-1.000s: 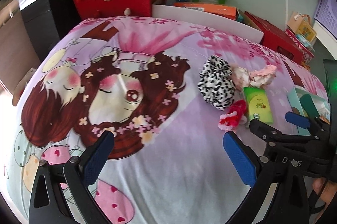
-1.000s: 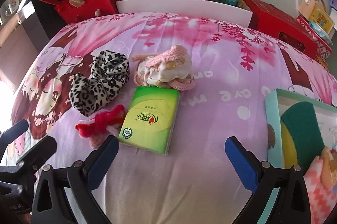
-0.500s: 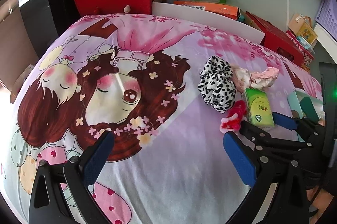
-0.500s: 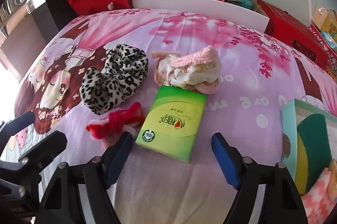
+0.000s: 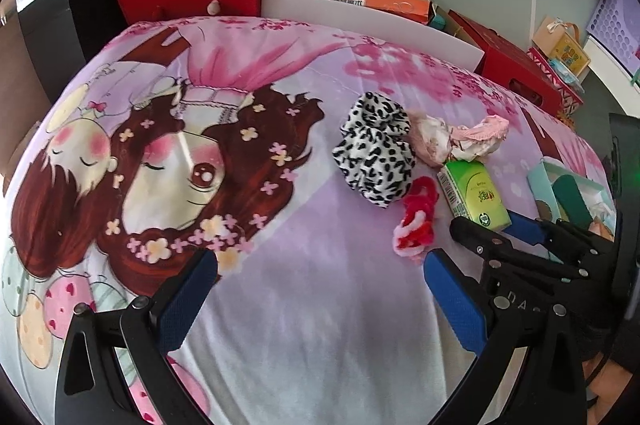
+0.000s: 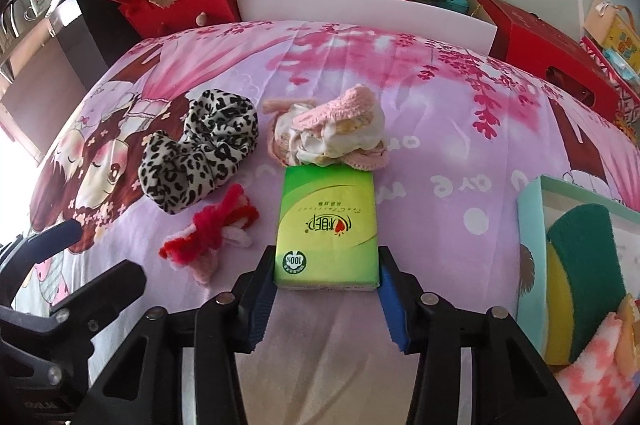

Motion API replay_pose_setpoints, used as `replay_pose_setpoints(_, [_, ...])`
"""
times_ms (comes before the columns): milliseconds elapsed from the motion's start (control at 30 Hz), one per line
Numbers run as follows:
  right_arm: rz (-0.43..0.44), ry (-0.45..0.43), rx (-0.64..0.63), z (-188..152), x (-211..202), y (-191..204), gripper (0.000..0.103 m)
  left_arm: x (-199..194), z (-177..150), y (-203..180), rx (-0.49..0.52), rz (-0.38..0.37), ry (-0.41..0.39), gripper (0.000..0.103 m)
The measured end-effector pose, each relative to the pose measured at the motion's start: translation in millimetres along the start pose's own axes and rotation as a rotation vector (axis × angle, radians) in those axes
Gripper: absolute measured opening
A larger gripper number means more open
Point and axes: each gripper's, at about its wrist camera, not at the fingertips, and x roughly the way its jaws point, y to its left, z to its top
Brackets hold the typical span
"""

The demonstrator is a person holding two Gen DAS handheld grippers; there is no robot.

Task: Organize soft objects
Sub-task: 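Grasp the green tissue pack with the right tool while the left tool grasps the red plush toy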

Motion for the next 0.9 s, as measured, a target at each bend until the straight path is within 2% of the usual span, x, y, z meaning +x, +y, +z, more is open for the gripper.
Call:
replay_pose_setpoints(300, [-0.011, 0.005, 0.010, -14.5, -8.9, -16.5, 0.050, 12.0, 1.2, -16.2, 0.016, -0.036, 0.022, 0.102])
replay_pose_setpoints(400, [-0.004, 0.004, 0.030, -20.7, -11.6, -24.0, 0.050, 17.1, 3.2, -23.6, 0.030, -0.049, 0.025, 0.096])
replay_pose_setpoints(467, [0.000, 0.001, 0.032, -23.4, -13.0, -25.9, 0.050, 20.5, 4.0, -26.8, 0.037, -0.059, 0.030, 0.086])
replay_pose_setpoints(600, [0.009, 0.000, 0.037, -26.1, -14.3, -29.1, 0.050, 27.8, 4.2, -35.4, 0.059, -0.047, 0.042, 0.078])
replay_pose_setpoints(733, [0.010, 0.000, 0.037, -27.5, -15.0, -29.4, 0.050, 29.6, 5.6, -40.7, 0.073, -0.039, 0.028, 0.064])
replay_pose_setpoints(800, [0.014, 0.003, 0.040, -27.9, -15.2, -30.4, 0.050, 29.2, 6.9, -43.4, 0.080, -0.033, 0.019, 0.055])
replay_pose_setpoints(900, [0.014, 0.006, 0.042, -29.1, -15.9, -31.1, 0.050, 27.6, 8.5, -47.8, 0.087, -0.047, 0.008, 0.027])
